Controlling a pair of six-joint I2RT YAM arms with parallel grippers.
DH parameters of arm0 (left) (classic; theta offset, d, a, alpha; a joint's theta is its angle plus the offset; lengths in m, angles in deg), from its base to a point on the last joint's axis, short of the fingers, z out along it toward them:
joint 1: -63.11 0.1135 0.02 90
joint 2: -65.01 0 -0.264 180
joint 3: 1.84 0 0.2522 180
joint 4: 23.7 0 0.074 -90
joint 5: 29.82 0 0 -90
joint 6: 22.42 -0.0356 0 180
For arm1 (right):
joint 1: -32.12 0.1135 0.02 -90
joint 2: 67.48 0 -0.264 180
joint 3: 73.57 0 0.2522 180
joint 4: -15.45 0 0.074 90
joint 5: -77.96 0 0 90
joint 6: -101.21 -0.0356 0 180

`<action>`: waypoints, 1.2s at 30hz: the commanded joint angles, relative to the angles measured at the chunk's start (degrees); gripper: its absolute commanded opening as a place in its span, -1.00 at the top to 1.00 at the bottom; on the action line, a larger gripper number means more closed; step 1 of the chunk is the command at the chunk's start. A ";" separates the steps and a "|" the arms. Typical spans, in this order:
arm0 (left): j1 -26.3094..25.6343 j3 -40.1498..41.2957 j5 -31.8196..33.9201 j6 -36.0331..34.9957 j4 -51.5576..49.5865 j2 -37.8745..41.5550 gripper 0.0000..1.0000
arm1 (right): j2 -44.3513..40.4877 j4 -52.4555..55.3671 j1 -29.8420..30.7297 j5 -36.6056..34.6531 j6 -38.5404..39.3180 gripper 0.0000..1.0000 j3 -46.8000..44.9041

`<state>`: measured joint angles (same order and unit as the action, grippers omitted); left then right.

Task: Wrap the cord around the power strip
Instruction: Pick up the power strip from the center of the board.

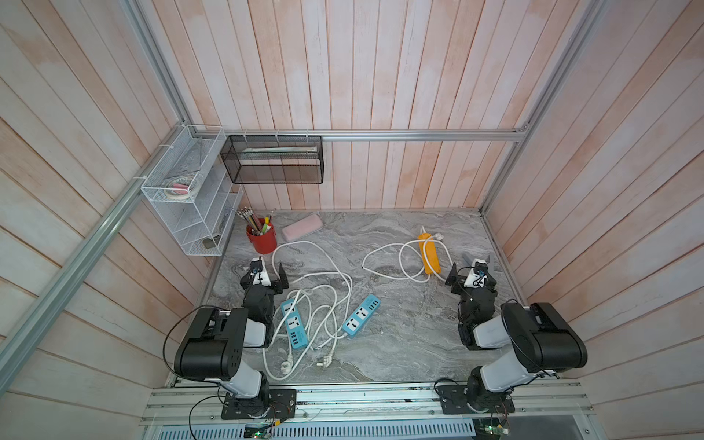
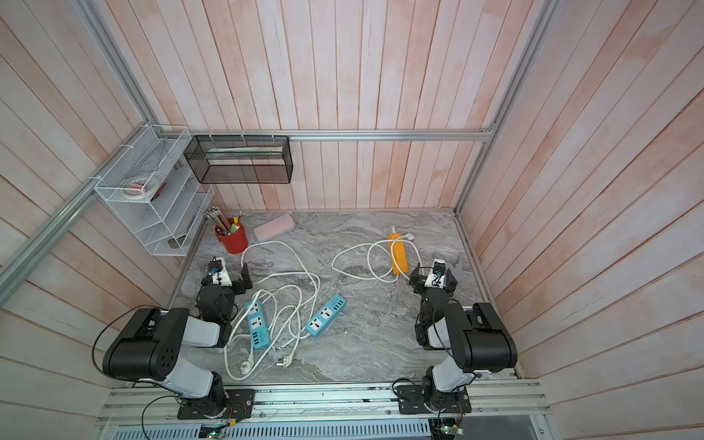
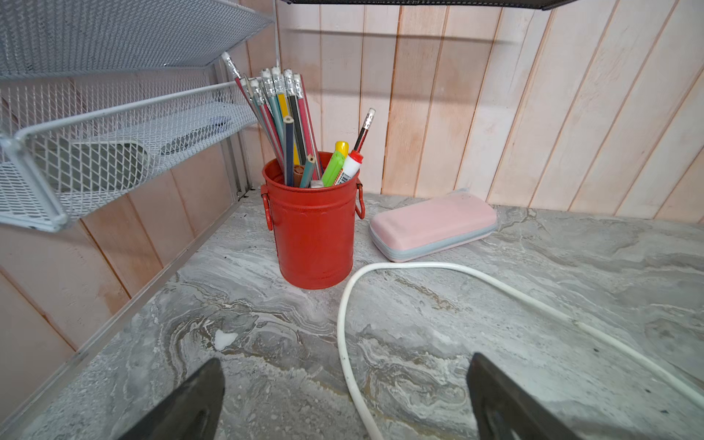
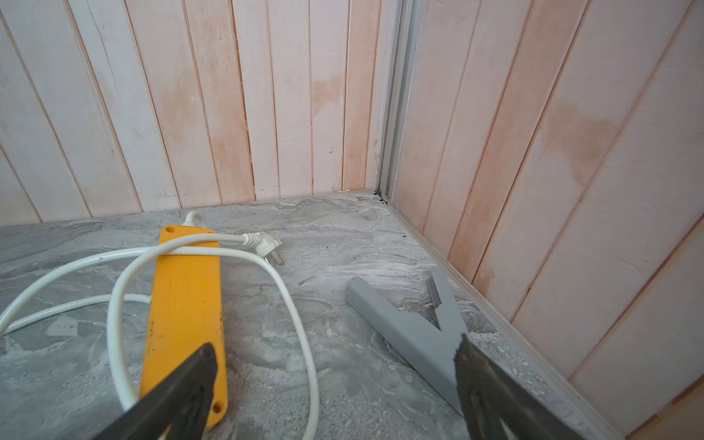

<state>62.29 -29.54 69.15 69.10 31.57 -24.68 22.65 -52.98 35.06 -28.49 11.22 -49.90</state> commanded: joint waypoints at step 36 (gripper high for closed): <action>-9.63 -16.88 18.76 9.65 -49.22 23.63 -1.00 | -22.12 70.43 7.73 -11.08 -22.20 -0.96 25.53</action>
<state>53.25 -41.23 81.44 72.09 1.85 -2.76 2.74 -10.80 42.32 -39.37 1.01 -30.71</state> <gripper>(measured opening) 0.998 0.981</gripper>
